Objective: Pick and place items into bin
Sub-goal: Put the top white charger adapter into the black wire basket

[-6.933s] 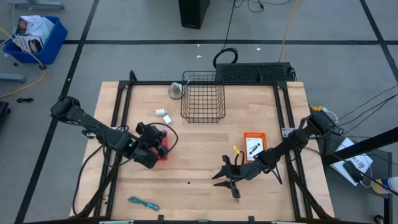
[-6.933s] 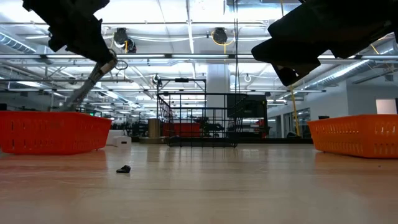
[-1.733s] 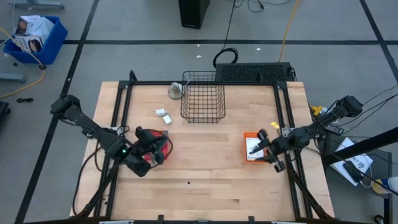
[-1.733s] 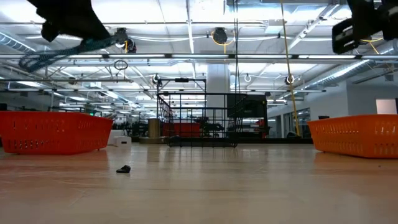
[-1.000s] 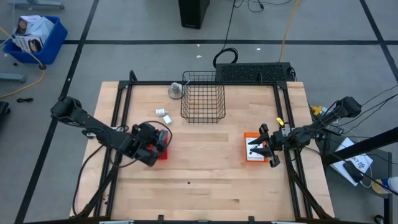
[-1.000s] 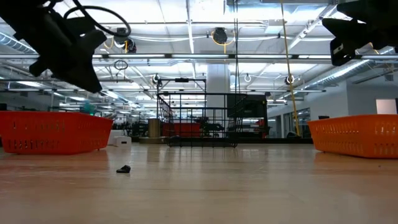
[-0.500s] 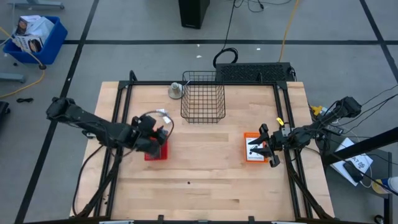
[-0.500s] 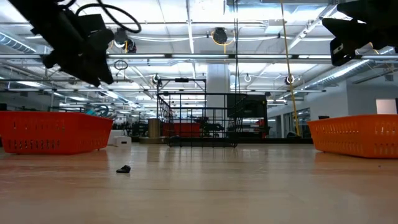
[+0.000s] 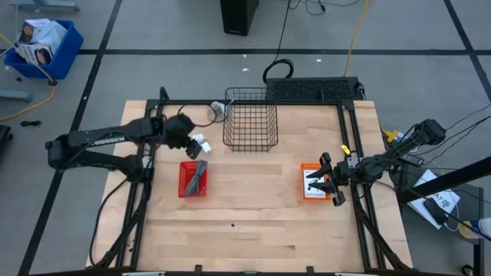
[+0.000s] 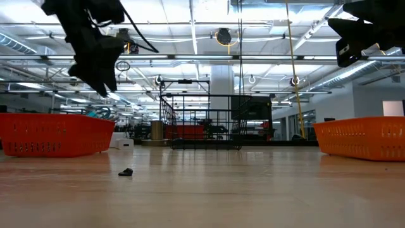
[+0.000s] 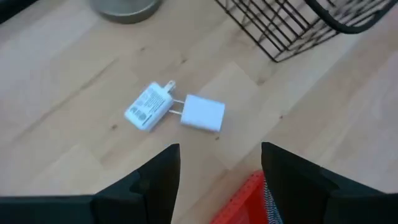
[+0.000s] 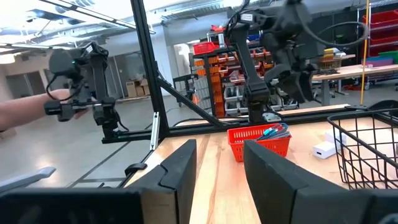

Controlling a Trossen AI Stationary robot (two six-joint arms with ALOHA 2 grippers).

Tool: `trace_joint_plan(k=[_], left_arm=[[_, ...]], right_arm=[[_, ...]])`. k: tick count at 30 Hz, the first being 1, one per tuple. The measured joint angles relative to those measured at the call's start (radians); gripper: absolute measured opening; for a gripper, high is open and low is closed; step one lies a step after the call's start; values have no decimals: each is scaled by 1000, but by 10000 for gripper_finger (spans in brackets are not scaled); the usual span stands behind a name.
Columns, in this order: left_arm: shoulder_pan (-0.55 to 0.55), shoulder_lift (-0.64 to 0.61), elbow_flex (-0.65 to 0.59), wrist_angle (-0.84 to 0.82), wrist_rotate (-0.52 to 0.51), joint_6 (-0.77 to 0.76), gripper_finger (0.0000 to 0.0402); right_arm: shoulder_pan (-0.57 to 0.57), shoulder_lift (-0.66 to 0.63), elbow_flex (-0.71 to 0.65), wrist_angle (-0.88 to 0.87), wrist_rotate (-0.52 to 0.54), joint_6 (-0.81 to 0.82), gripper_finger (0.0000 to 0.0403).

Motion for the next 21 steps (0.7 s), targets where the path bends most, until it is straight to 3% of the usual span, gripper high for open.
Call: trace_joint_plan(k=[5, 12, 21], left_arm=[[100, 65, 73, -16, 25, 159, 230], [142, 228, 183, -149, 14, 389, 230], [218, 411, 202, -113, 5, 523, 230]], right_arm=[[0, 0, 0, 0, 0, 0, 125], [0, 0, 0, 0, 0, 0, 125], [0, 0, 0, 0, 0, 0, 125]])
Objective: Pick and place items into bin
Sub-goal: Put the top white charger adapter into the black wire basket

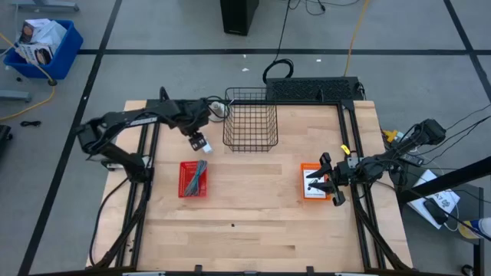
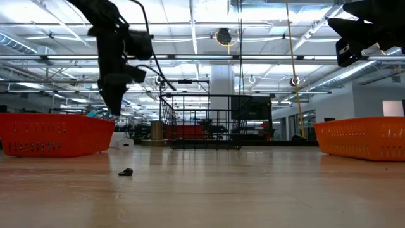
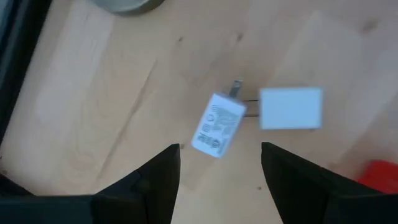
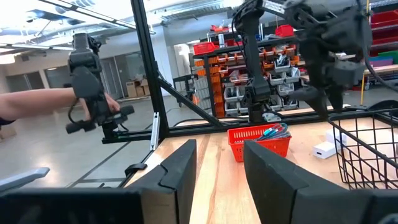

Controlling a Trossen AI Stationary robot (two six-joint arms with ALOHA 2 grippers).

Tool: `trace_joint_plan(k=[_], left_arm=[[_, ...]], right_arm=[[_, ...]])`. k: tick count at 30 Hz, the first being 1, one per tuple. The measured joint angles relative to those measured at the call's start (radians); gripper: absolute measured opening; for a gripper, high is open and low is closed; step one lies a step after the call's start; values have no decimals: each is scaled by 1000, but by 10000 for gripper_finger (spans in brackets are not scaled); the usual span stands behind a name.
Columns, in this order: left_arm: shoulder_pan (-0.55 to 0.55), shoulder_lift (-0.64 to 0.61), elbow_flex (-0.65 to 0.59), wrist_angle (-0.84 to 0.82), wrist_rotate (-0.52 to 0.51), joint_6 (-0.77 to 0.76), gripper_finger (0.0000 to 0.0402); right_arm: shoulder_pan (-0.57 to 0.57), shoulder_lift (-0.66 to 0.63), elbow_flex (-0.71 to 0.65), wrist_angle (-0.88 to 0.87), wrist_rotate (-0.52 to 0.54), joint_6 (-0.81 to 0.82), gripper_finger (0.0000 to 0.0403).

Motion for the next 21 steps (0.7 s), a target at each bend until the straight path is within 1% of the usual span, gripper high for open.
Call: trace_joint_plan(k=[4, 12, 21], left_arm=[[36, 64, 0, 10, -2, 34, 230], [74, 153, 0, 91, 4, 130, 230], [75, 169, 4, 85, 17, 145, 230]], right_arm=[[0, 0, 0, 0, 0, 0, 125], [0, 0, 0, 0, 0, 0, 125], [0, 0, 0, 0, 0, 0, 125]])
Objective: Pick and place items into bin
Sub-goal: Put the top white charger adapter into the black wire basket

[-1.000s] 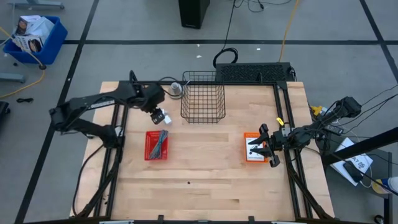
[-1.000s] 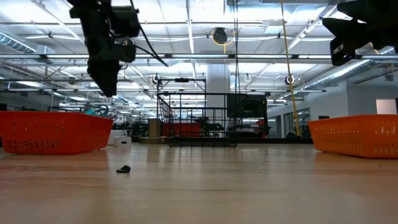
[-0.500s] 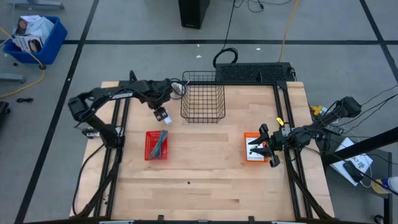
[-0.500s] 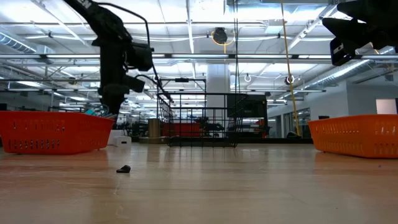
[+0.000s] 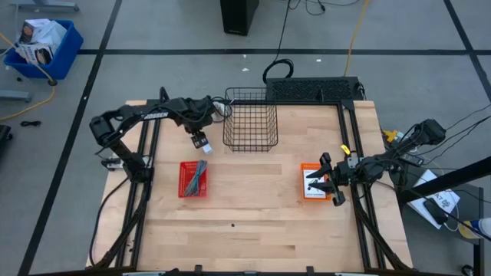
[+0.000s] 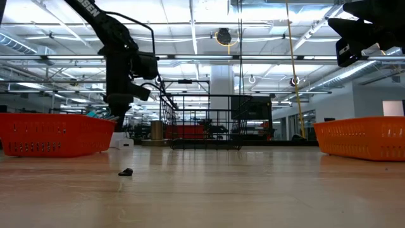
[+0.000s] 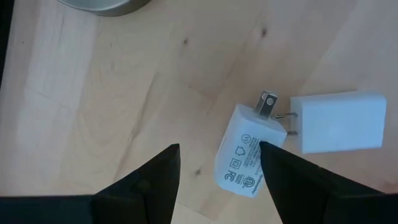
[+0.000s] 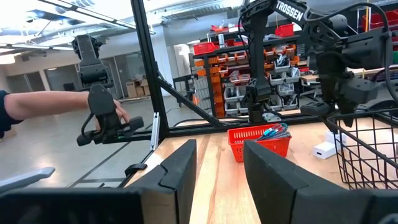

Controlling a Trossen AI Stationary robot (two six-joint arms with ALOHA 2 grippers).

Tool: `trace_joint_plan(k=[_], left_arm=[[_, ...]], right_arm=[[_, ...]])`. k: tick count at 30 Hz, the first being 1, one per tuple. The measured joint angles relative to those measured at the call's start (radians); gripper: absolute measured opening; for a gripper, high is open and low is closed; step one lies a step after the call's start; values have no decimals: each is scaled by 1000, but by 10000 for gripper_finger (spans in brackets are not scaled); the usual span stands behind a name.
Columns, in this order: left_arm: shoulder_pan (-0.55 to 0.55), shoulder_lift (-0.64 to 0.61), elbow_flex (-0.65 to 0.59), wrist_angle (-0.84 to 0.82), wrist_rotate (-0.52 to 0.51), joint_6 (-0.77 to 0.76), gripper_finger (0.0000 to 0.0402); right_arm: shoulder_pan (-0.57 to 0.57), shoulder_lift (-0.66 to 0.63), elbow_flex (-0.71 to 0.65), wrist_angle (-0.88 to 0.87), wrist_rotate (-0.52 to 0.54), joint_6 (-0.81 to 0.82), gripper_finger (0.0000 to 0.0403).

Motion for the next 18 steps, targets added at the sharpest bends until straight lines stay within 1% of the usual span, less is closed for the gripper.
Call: trace_joint_plan(k=[10, 15, 18], left_arm=[[-11, -67, -7, -62, -23, -12, 230], [-22, -78, -6, -84, 11, -22, 230], [-33, -76, -6, -128, 0, -1, 230]], right_arm=[[0, 0, 0, 0, 0, 0, 125], [0, 0, 0, 0, 0, 0, 125], [0, 0, 0, 0, 0, 0, 125]])
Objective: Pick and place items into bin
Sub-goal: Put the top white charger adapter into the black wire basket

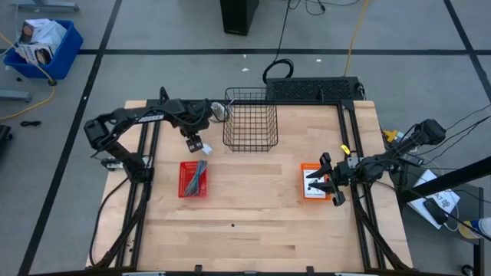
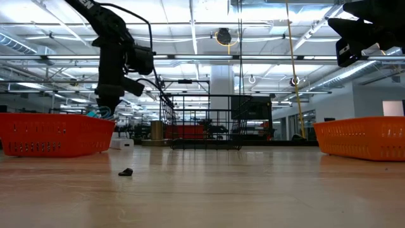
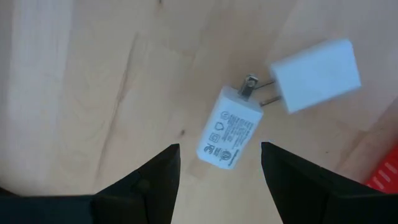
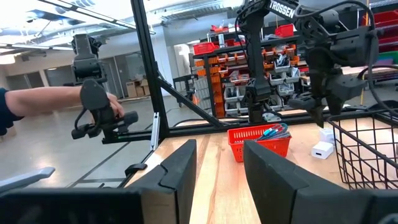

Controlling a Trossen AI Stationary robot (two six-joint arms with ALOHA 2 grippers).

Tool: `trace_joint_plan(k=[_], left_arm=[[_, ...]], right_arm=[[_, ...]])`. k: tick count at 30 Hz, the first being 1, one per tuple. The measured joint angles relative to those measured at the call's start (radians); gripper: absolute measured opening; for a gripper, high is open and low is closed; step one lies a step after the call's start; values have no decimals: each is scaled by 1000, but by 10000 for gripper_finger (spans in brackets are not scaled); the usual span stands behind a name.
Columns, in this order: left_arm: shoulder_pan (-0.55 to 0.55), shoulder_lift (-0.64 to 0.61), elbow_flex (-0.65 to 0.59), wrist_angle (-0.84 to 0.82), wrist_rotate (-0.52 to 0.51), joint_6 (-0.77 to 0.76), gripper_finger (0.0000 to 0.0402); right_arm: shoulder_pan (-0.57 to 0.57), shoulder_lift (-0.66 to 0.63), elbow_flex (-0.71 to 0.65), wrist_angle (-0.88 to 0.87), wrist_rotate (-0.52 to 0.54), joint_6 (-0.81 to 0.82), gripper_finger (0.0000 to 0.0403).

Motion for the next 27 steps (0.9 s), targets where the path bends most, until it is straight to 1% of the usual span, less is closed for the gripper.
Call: trace_joint_plan(k=[7, 16, 22, 24, 27], left_arm=[[-21, 4, 0, 34, 4, 38, 230], [-22, 82, 0, 42, -30, 87, 230], [-10, 147, -6, 60, -32, 117, 228], [-9, 158, -6, 70, -30, 117, 216], [-8, 158, -6, 69, -23, 126, 176]], right_arm=[[0, 0, 0, 0, 0, 0, 125], [0, 0, 0, 0, 0, 0, 125], [0, 0, 0, 0, 0, 0, 125], [0, 0, 0, 0, 0, 0, 125], [0, 0, 0, 0, 0, 0, 125]])
